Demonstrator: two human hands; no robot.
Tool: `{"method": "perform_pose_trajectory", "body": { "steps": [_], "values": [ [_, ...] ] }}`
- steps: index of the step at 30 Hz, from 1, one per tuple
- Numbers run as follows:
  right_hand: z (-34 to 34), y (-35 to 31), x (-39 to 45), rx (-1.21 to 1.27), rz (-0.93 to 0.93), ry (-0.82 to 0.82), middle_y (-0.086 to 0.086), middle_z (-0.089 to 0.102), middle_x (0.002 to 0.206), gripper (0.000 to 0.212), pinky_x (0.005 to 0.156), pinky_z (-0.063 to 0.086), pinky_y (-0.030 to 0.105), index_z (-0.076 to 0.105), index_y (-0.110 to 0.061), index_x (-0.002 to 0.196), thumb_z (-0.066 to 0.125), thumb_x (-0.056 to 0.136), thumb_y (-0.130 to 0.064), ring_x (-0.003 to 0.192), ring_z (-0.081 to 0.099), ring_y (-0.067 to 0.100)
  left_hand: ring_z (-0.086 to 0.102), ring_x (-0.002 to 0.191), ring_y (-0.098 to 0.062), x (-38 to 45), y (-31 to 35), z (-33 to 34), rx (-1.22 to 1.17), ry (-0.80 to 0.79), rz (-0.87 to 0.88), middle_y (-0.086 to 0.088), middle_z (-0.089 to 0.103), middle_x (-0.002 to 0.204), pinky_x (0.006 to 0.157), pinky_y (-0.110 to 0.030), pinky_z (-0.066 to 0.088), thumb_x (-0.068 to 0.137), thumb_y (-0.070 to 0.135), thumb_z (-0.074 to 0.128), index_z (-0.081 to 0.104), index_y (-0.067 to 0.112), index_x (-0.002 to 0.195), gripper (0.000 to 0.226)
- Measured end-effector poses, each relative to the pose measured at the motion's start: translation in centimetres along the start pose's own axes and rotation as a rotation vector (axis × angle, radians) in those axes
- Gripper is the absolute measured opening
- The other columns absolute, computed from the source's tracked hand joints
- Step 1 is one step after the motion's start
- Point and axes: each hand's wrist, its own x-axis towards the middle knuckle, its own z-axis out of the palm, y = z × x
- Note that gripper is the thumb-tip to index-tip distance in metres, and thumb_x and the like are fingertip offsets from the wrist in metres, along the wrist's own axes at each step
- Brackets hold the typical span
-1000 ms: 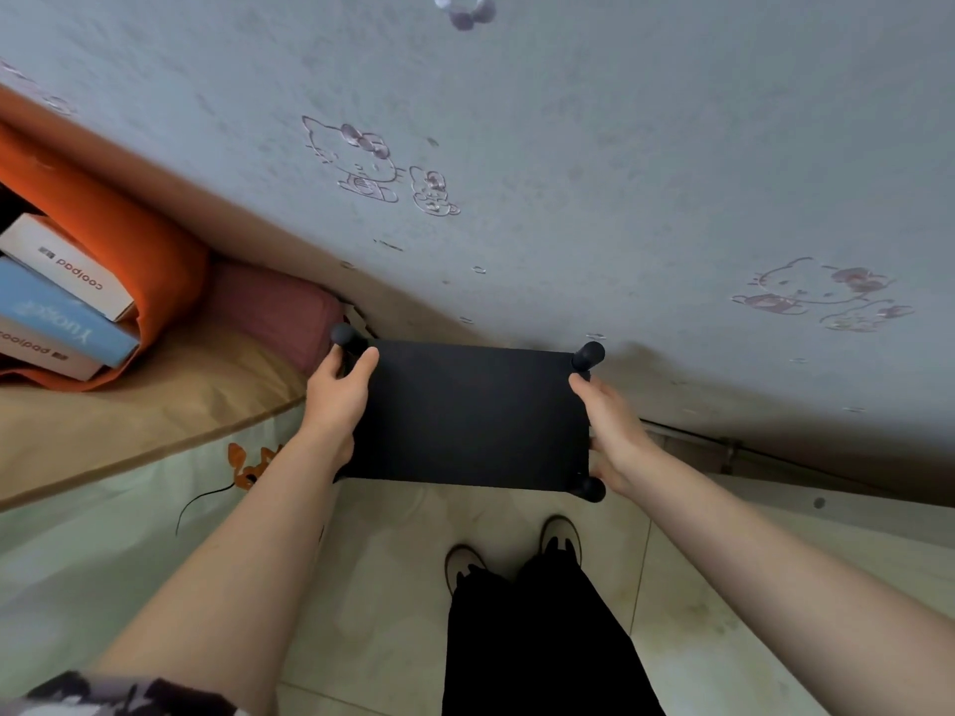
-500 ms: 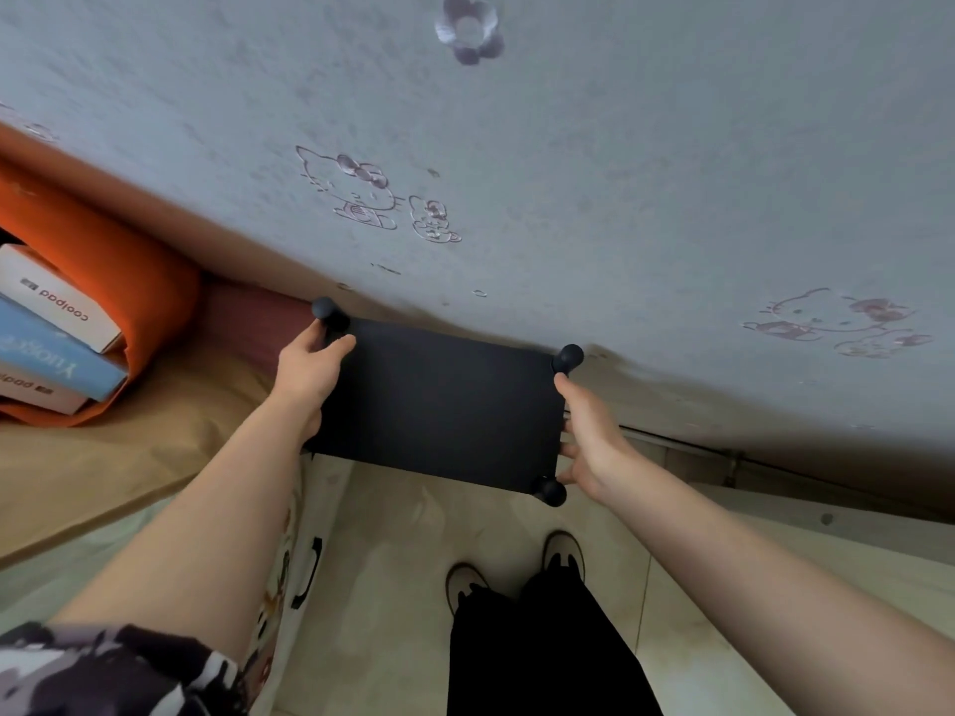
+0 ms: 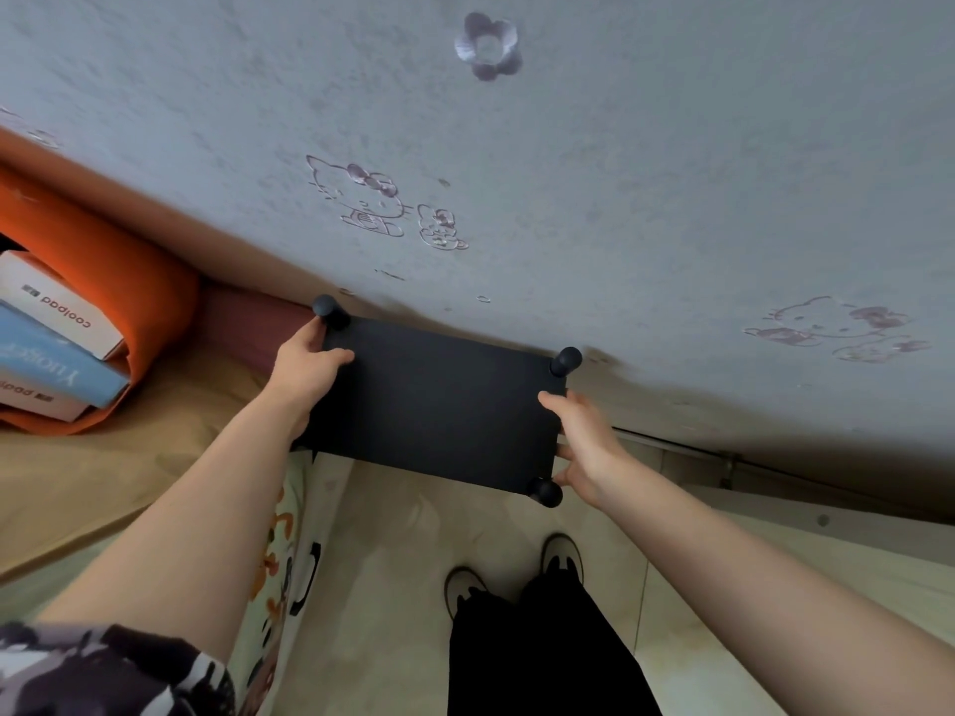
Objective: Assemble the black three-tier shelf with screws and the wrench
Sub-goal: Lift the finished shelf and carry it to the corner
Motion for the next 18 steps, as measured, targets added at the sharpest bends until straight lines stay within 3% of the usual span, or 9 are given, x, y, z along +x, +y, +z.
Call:
{"method": "perform_pose_trajectory", "body": {
  "steps": [3, 7, 11, 14, 18],
  "values": [
    [0.1, 0.0, -0.1, 0.003, -0.001, -0.009, -0.008, 0.063, 0.114, 0.030, 0.079, 0.054, 0.056, 0.055, -0.030, 0.121, 0.061, 0.092, -0.030, 0.107, 0.061, 0.026, 0.045, 0.116, -0.008, -0.5, -0.1, 0.2, 0.051, 0.025, 0.006, 0.000, 0.050, 0.147, 0.095, -0.024, 0.036, 0.093, 0.001, 0.061, 0.038, 0.017, 0.154, 0.067],
    [-0.2, -0.2, -0.2, 0.011, 0.008, -0.024, -0.003, 0.062, 0.117, 0.033, 0.082, 0.053, 0.057, 0.053, -0.030, 0.124, 0.059, 0.092, -0.027, 0.108, 0.061, 0.028, 0.047, 0.134, -0.024, -0.9, -0.5, -0.2, 0.135, 0.029, -0.035, -0.004, 0.048, 0.151, 0.100, -0.029, 0.037, 0.094, 0.006, 0.059, 0.038, 0.018, 0.154, 0.064],
    [-0.5, 0.0, -0.7, -0.040, -0.017, -0.020, -0.003, 0.059, 0.119, 0.033, 0.083, 0.054, 0.057, 0.051, -0.028, 0.124, 0.059, 0.093, -0.023, 0.111, 0.058, 0.029, 0.047, 0.135, -0.032, -1.7, -0.1, -0.5, 0.164, 0.033, -0.086, -0.008, 0.048, 0.151, 0.109, -0.038, 0.040, 0.095, 0.007, 0.058, 0.041, 0.014, 0.152, 0.060],
    [-0.6, -0.1, -1.6, -0.069, -0.053, -0.010, -0.001, 0.059, 0.119, 0.029, 0.078, 0.055, 0.046, 0.054, -0.024, 0.122, 0.057, 0.094, -0.019, 0.111, 0.058, 0.026, 0.044, 0.138, -0.034, -2.9, 0.6, -0.8, 0.249, -0.003, -0.103, -0.009, 0.045, 0.154, 0.114, -0.043, 0.038, 0.094, 0.010, 0.059, 0.038, 0.014, 0.154, 0.064],
    [-0.9, -0.8, -3.6, -0.107, -0.128, -0.002, -0.005, 0.061, 0.107, 0.025, 0.076, 0.047, 0.035, 0.054, -0.019, 0.119, 0.053, 0.095, -0.011, 0.090, 0.057, 0.009, 0.044, 0.137, -0.036, -5.6, 1.8, -0.8, 0.344, -0.006, -0.102, -0.015, 0.047, 0.151, 0.113, -0.042, 0.039, 0.094, 0.012, 0.061, 0.041, 0.009, 0.151, 0.061]
  ]
}}
